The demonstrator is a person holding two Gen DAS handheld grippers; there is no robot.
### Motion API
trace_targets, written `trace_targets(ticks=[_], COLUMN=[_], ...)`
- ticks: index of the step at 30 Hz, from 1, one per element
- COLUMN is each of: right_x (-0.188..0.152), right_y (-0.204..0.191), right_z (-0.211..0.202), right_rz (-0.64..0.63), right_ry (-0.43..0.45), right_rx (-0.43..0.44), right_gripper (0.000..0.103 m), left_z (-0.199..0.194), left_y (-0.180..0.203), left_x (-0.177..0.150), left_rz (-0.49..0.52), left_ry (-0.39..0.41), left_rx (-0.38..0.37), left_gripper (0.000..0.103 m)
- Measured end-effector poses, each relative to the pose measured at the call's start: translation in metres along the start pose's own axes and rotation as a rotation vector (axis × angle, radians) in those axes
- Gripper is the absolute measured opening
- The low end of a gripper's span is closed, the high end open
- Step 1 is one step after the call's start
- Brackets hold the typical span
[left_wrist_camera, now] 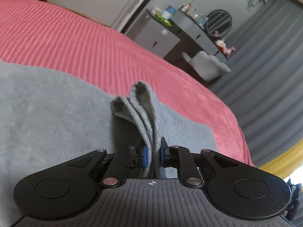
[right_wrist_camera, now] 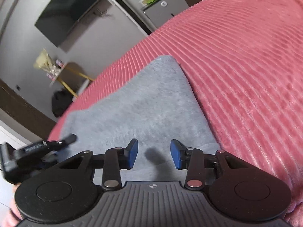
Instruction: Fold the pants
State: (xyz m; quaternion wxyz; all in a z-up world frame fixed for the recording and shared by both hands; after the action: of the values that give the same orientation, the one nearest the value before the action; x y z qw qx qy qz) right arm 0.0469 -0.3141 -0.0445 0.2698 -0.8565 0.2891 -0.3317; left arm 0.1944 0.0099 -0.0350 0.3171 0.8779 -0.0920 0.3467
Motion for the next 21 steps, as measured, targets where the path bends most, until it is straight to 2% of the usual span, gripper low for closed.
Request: trace_targets(ticks=[3, 5, 6, 8, 10, 13, 14, 16, 17, 19, 21], right_x=[-0.002, 0.004, 0.009, 0.026, 0.044, 0.061, 0.060, 0.048, 0.037, 0.005, -0.025], right_y=[-0.014, -0.022, -0.026, -0.030, -0.034, -0.041, -0.042, -0.049, -0.052, -0.052, -0.047], right_z=[0.008, 0.016, 0.020, 0.035, 0.050, 0.069, 0.072, 0.072, 0.071, 0.066, 0.055], right_rz=[-0.110, -0.180, -0.206, -0.217, -0.220, -0.212, -0.208, -0.233, -0.263, -0.343, -0.432], right_ry=[0.004, 0.021, 0.033, 0.045, 0.069, 0.100, 0.103, 0.111, 0.099, 0.042, 0.059], right_rx=[-0.039, -0.076, -0.090, -0.120, -0.155, -0.196, -0.202, -0.202, -0.194, -0.148, -0.127], right_gripper=[0.038, 0.038, 0.038, 0.038, 0.038, 0.039, 0.043, 0.052, 0.063, 0.070, 0.078], left_z=[0.005, 0.006, 0.004, -0.001, -0.009, -0.024, -0.033, -0.052, -0.066, -0.097, -0.135], left_y=[-0.006, -0.016, -0.021, -0.026, -0.034, -0.043, -0.049, -0.061, -0.070, -0.088, -0.109], left_x=[-0.006, -0.017, -0.022, -0.027, -0.032, -0.034, -0.034, -0.032, -0.032, -0.034, -0.041], left_rz=[0.074, 0.091, 0.069, -0.005, -0.084, -0.149, -0.180, -0.244, -0.278, -0.325, -0.359], left_ry=[-0.068, -0.102, -0.096, -0.059, -0.020, 0.027, 0.053, 0.105, 0.133, 0.180, 0.251], left_rx=[0.084, 0.172, 0.173, 0.142, 0.115, 0.124, 0.139, 0.165, 0.183, 0.202, 0.234], left_gripper=[0.022, 0.033, 0.039, 0.043, 0.054, 0.060, 0.063, 0.075, 0.076, 0.076, 0.077])
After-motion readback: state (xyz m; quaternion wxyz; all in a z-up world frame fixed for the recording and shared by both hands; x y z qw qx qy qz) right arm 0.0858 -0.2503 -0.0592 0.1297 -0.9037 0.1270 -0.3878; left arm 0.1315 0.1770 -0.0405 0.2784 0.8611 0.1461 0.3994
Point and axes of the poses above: each gripper's, at about its wrist camera, not at the fingertips, and z roughly the way its jaws point, y to its right, x to its top, the point moved 4 cm from there along z, roughly the way its jaws point, and after that the axes turned 10 degrees about z, right-handed, at the moved point
